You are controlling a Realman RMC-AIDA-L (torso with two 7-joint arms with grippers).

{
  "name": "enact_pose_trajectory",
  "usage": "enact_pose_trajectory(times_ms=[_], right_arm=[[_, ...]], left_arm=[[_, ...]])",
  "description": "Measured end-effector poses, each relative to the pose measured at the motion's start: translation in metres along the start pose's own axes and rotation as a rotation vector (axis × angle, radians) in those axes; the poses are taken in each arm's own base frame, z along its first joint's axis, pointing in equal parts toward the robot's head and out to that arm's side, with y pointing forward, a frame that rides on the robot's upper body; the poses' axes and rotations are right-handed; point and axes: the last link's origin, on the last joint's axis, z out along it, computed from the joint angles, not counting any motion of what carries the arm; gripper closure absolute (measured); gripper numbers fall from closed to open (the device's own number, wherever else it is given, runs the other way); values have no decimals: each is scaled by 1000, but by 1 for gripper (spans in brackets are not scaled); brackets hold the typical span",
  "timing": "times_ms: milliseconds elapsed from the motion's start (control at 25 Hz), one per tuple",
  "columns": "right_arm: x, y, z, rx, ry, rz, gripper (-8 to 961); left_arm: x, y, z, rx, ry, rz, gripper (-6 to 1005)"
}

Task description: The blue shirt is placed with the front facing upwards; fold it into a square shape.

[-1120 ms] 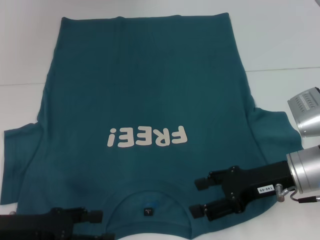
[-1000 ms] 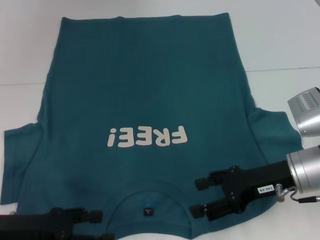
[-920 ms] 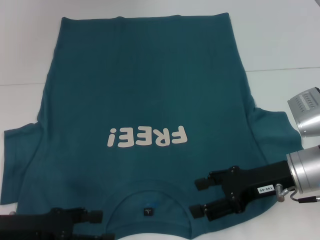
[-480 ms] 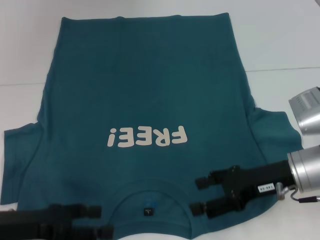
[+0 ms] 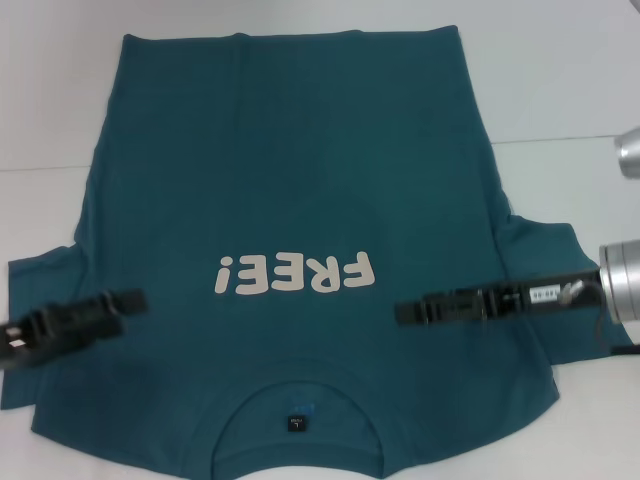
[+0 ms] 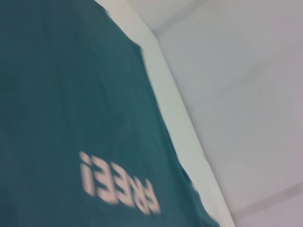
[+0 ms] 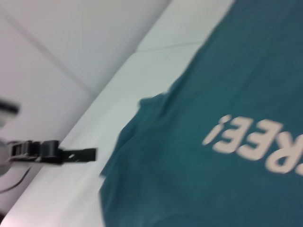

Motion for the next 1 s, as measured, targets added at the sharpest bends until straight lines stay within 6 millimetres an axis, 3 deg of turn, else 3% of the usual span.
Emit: enact_pose_trajectory(times_ms=[400,1000], right_arm=[[-12,-5,-5,32,-42,36,30],[-15,-3,-3,30,-38,25,31]], left_arm=[[19,-41,-23,188,236,-240,73],[30,-64,-34,351,328,-205,81]])
